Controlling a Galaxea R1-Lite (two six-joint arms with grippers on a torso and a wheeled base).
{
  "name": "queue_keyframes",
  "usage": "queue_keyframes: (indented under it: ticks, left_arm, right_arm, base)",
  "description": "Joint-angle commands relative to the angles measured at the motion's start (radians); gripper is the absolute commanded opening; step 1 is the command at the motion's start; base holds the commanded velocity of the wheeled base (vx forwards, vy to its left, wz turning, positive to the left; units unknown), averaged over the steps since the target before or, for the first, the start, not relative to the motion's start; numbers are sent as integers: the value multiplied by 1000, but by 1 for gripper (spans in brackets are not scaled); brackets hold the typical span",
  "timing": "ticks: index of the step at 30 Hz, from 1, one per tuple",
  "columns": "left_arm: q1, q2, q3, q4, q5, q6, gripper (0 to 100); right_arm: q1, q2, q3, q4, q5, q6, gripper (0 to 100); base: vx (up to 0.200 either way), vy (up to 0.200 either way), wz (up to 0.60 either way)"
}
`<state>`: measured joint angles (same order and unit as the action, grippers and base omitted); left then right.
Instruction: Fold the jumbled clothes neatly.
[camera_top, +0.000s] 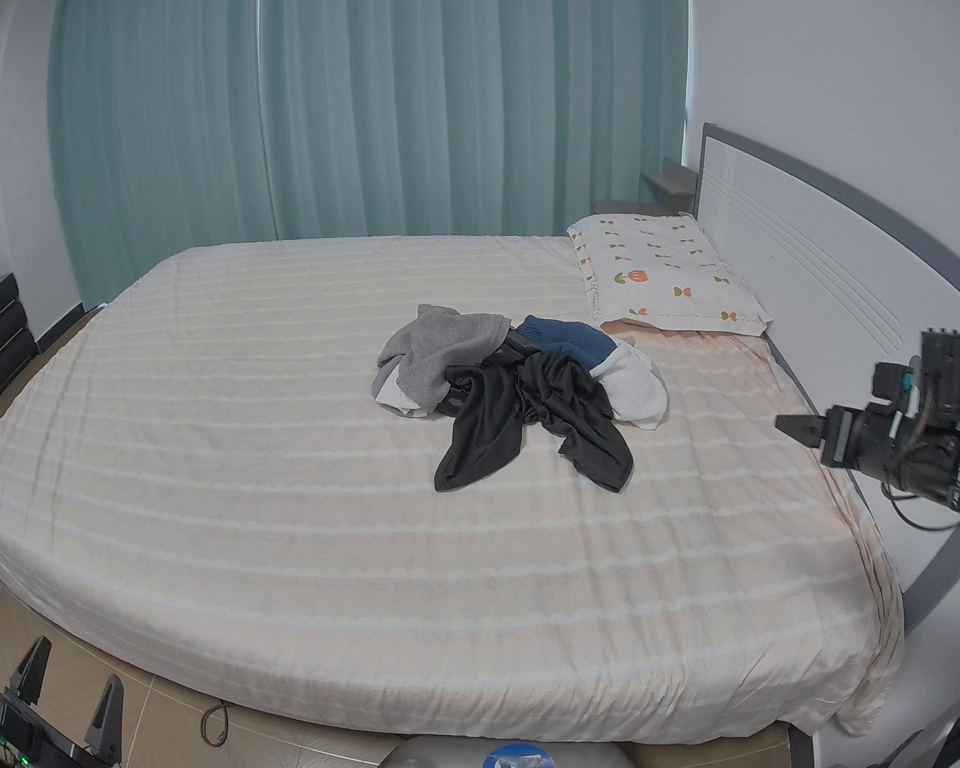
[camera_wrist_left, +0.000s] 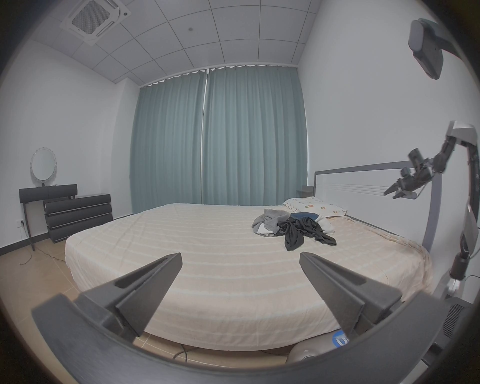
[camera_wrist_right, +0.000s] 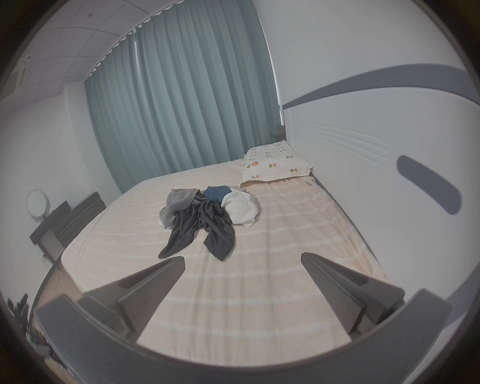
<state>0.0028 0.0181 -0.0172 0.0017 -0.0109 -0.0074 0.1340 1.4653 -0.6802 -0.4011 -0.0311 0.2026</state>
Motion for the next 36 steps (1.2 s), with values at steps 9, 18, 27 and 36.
queue_keyframes:
  ticks: [9, 18, 27, 36]
  left_arm:
    - [0, -10, 14, 0, 0, 0, 100]
    - [0, -12, 14, 0, 0, 0, 100]
    - [0, -10, 14, 0, 0, 0, 100]
    - [0, -10, 14, 0, 0, 0, 100]
  right_arm:
    - [165, 1130, -992, 28, -161, 298, 100]
    - [173, 1259, -1202, 136, -161, 370, 100]
    - [177, 1322, -1320, 240, -161, 436, 100]
    - [179, 1331, -1320, 228, -158, 440, 100]
  base:
    - [0, 0, 0]
    - [0, 0, 0]
    - [0, 0, 0]
    - [0, 0, 0]
